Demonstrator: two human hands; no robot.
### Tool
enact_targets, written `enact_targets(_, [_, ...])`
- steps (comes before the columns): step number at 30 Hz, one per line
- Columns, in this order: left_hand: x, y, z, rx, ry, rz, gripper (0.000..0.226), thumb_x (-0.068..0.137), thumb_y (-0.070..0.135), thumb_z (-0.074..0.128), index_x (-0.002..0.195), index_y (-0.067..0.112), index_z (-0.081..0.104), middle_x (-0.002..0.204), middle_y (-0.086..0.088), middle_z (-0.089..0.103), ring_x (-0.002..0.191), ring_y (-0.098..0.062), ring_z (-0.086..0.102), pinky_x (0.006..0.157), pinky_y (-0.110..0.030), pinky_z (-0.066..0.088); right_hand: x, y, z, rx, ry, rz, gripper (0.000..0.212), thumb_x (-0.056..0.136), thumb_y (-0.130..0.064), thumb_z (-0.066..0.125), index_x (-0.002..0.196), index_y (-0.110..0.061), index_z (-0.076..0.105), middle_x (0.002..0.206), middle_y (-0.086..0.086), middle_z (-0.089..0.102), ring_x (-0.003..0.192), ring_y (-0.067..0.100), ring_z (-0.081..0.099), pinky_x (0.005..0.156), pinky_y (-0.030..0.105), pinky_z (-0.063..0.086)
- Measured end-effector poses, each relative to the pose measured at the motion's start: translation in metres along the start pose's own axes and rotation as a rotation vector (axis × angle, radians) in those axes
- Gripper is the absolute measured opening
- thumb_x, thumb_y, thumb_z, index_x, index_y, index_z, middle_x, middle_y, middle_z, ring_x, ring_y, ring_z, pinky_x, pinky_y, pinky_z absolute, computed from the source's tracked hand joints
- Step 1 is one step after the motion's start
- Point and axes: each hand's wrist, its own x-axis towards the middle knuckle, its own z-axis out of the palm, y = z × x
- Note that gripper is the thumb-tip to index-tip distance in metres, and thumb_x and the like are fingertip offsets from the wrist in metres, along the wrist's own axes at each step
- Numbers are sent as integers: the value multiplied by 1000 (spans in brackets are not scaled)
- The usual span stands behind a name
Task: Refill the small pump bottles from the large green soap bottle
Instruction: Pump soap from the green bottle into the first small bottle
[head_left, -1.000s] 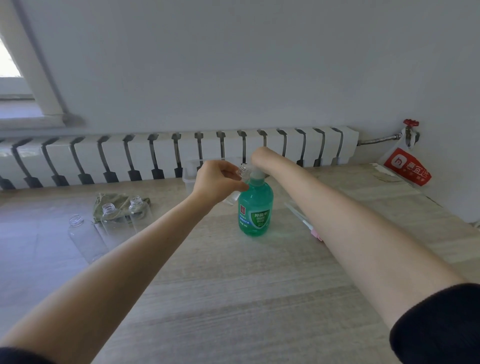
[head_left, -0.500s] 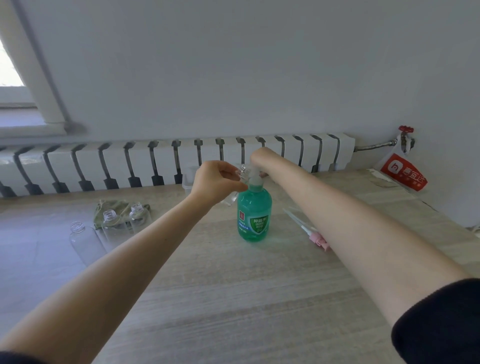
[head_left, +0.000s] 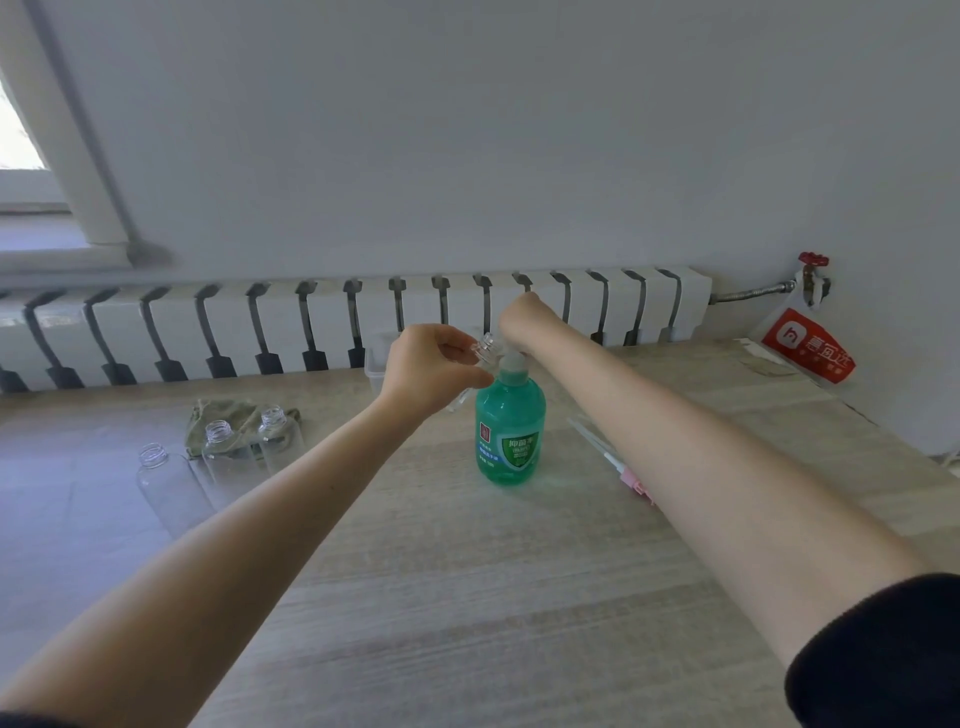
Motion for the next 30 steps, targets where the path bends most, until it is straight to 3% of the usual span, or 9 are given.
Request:
enact_targets(3, [0, -2, 1, 37, 8, 21, 39, 65, 10, 84, 101, 7, 69, 90, -2, 70, 85, -14, 67, 81, -25, 55, 5, 0, 3, 4, 22, 18, 46, 96, -10, 42, 140, -1, 31, 129, 15, 50, 88, 19, 45, 61, 26, 37])
enact_targets(10, [0, -8, 3, 46, 31, 30, 36, 64, 7, 83, 98, 9, 71, 90, -2, 71, 84, -12, 68, 81, -25, 56, 6, 5, 9, 52, 16, 31, 46, 96, -10, 40, 141, -2, 31, 128, 14, 48, 90, 22, 43, 67, 30, 36])
enact_targets(15, [2, -11, 4, 38, 37, 26, 36, 62, 8, 84, 96, 10, 71, 90, -2, 72, 84, -12, 68, 81, -27, 56, 2, 8, 6, 63, 33, 19, 47, 97, -11, 39, 142, -4, 28, 138, 18, 42, 114, 27, 52, 78, 31, 40])
enact_targets(18, [1, -9, 5, 29, 39, 25, 37, 63, 8, 84, 98, 9, 71, 91, -3, 72, 85, -11, 68, 81, -27, 56, 1, 7, 4, 55, 2, 17, 43, 97, -12, 39, 139, -2, 31, 132, 16, 46, 97, 23, 50, 66, 27, 37])
enact_targets(21, [-1, -6, 4, 13, 32, 27, 36, 66, 9, 83, 100, 8, 70, 93, -3, 71, 85, -12, 67, 82, -25, 55, 0, 6, -1, 68, -12, 15, 12, 97, -10, 37, 98, -5, 48, 86, 8, 50, 67, 15, 42, 52, 23, 33])
enact_targets(24, [-1, -1, 3, -2, 28, 36, 35, 67, 8, 81, 100, 8, 69, 93, -4, 70, 85, -14, 66, 82, -26, 55, 3, 6, -7, 67, 1, -53, 29, 96, -7, 34, 67, -11, 32, 70, 3, 34, 62, 15, 39, 61, 23, 41])
enact_targets(26, [-2, 0, 2, -4, 27, 34, 35, 67, 8, 81, 100, 8, 69, 92, -4, 70, 85, -14, 67, 82, -27, 56, -1, 7, -11, 10, -14, -24, 20, 97, -6, 34, 78, -3, 42, 74, 5, 43, 60, 13, 41, 52, 20, 40])
enact_targets(29, [-3, 1, 1, -10, 16, 25, 36, 67, 8, 82, 101, 7, 69, 92, -4, 70, 85, -15, 67, 82, -27, 56, -14, 5, -19, -50, -121, -56, 31, 99, -5, 33, 125, 4, 46, 94, 12, 48, 62, 16, 41, 75, 30, 48])
enact_targets(30, [-3, 1, 1, -12, 14, 23, 36, 67, 8, 82, 100, 7, 69, 92, -4, 70, 85, -15, 67, 82, -27, 56, -15, 4, -20, -143, -132, -73, 34, 99, -4, 34, 131, 6, 42, 89, 12, 46, 60, 15, 38, 71, 29, 45])
